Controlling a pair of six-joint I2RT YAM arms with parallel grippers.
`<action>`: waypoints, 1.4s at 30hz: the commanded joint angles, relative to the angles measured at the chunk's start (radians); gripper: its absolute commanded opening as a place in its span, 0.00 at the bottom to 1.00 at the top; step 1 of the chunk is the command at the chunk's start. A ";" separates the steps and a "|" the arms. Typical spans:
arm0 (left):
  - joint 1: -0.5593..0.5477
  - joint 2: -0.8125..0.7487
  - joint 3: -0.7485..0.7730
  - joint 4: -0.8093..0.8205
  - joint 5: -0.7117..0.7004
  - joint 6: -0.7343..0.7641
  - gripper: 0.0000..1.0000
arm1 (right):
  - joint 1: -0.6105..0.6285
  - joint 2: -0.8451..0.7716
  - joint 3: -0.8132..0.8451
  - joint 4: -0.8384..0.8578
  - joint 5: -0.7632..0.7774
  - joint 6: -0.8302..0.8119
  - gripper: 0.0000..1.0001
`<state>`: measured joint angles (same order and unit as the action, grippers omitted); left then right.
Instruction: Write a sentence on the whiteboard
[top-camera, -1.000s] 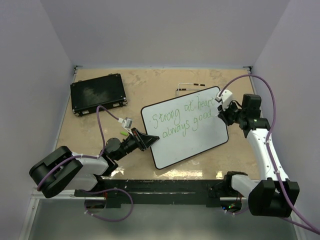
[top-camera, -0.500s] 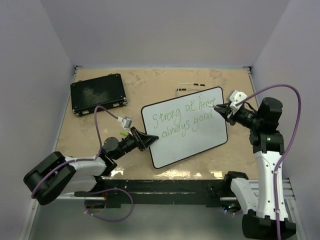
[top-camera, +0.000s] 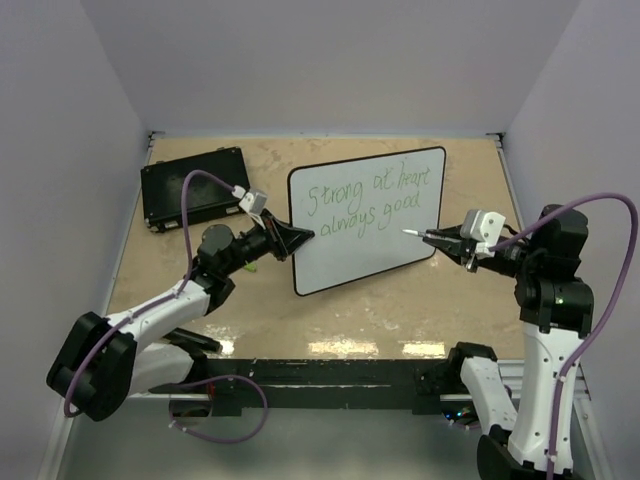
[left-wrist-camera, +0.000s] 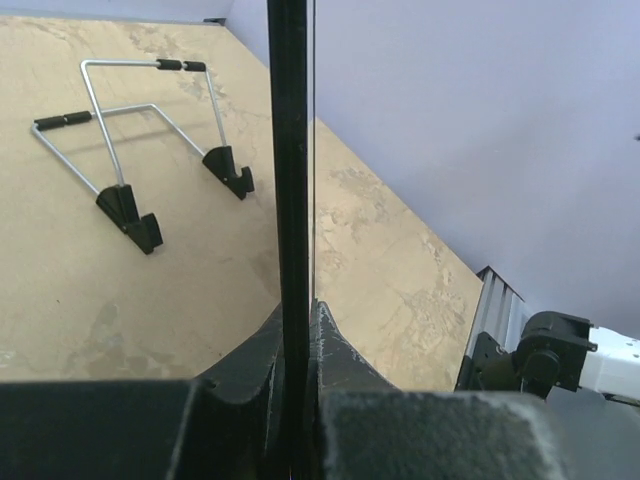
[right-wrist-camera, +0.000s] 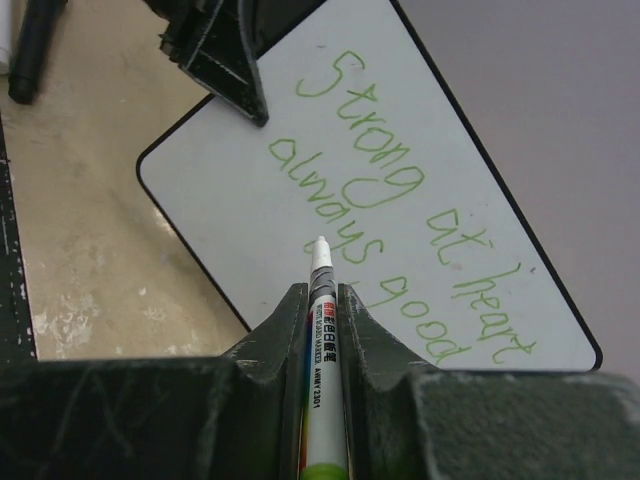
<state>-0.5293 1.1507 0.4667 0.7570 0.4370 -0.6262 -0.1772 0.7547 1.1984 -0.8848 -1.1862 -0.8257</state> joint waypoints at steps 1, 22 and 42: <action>0.066 0.035 0.167 0.105 0.121 0.042 0.00 | -0.004 -0.002 0.067 -0.121 -0.053 -0.056 0.00; 0.244 0.431 0.733 0.179 0.281 -0.102 0.00 | -0.004 0.032 0.098 -0.157 -0.049 -0.047 0.00; 0.314 1.038 1.118 0.533 0.496 -0.345 0.00 | -0.002 0.090 0.044 -0.097 -0.021 -0.012 0.00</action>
<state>-0.2501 2.1391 1.4780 0.9524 0.9482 -0.8440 -0.1772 0.8310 1.2556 -1.0187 -1.2175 -0.8684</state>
